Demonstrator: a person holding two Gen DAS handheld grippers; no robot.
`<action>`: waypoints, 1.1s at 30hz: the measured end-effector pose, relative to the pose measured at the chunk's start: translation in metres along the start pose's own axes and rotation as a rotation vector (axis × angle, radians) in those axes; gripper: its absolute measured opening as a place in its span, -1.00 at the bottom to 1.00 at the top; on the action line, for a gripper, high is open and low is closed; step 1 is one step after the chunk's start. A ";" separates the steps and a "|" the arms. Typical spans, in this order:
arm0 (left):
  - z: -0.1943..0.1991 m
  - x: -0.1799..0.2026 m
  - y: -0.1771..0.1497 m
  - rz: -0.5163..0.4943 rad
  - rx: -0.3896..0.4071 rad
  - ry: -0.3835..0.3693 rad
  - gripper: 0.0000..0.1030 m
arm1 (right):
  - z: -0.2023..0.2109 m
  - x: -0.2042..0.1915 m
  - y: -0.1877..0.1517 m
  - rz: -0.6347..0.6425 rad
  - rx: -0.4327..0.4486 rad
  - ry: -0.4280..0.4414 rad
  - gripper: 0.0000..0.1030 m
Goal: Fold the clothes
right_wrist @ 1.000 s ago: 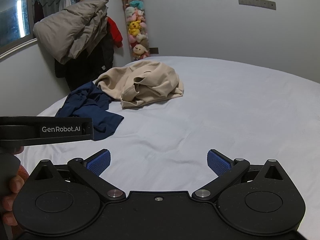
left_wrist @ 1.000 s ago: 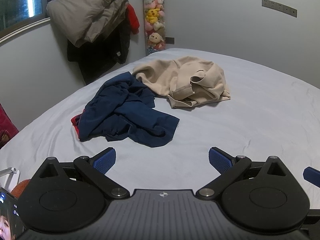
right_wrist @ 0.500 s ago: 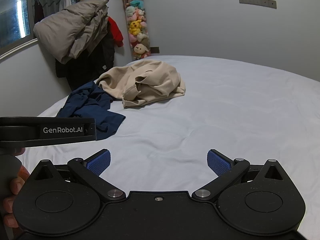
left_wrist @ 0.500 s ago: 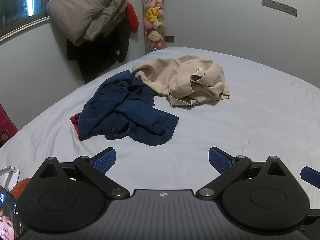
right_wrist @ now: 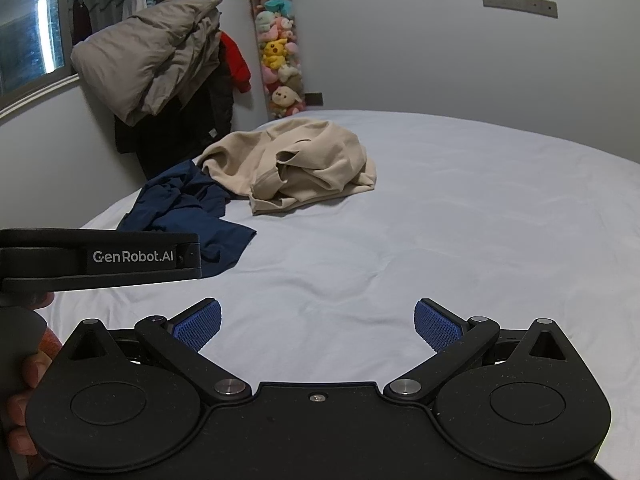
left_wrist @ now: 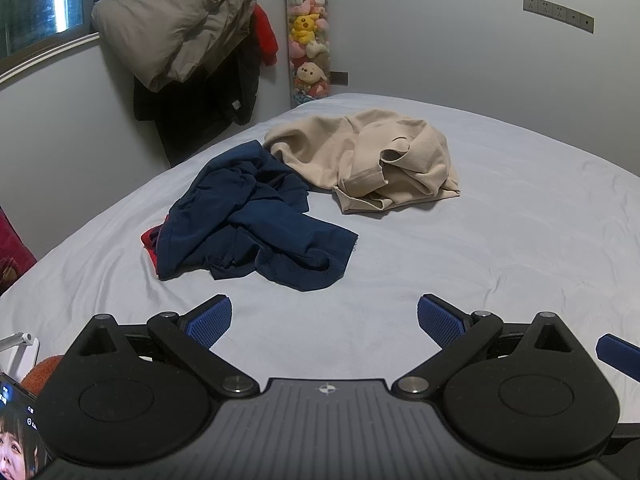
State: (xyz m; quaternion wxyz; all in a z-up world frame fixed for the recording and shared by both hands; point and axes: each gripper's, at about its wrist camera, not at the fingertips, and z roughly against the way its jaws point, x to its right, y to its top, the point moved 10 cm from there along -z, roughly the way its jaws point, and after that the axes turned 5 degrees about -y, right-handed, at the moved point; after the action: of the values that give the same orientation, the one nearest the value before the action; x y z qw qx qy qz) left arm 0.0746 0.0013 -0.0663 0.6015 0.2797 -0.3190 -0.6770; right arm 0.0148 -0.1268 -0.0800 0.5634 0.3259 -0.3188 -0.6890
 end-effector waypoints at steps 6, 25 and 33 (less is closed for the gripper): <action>0.003 0.002 -0.003 -0.001 -0.003 -0.001 0.96 | -0.001 0.000 0.001 0.004 -0.001 0.002 1.00; -0.005 0.003 0.048 -0.009 0.009 -0.054 0.96 | -0.028 0.021 0.038 0.070 -0.001 -0.012 1.00; -0.020 0.016 0.080 -0.099 0.028 -0.141 0.90 | -0.055 0.029 0.069 0.079 -0.004 -0.018 0.94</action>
State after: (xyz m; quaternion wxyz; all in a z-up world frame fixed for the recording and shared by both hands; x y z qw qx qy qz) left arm 0.1387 -0.0219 -0.0176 0.5392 0.2552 -0.3558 -0.7194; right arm 0.0943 -0.1707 -0.0587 0.5878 0.3058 -0.3352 -0.6698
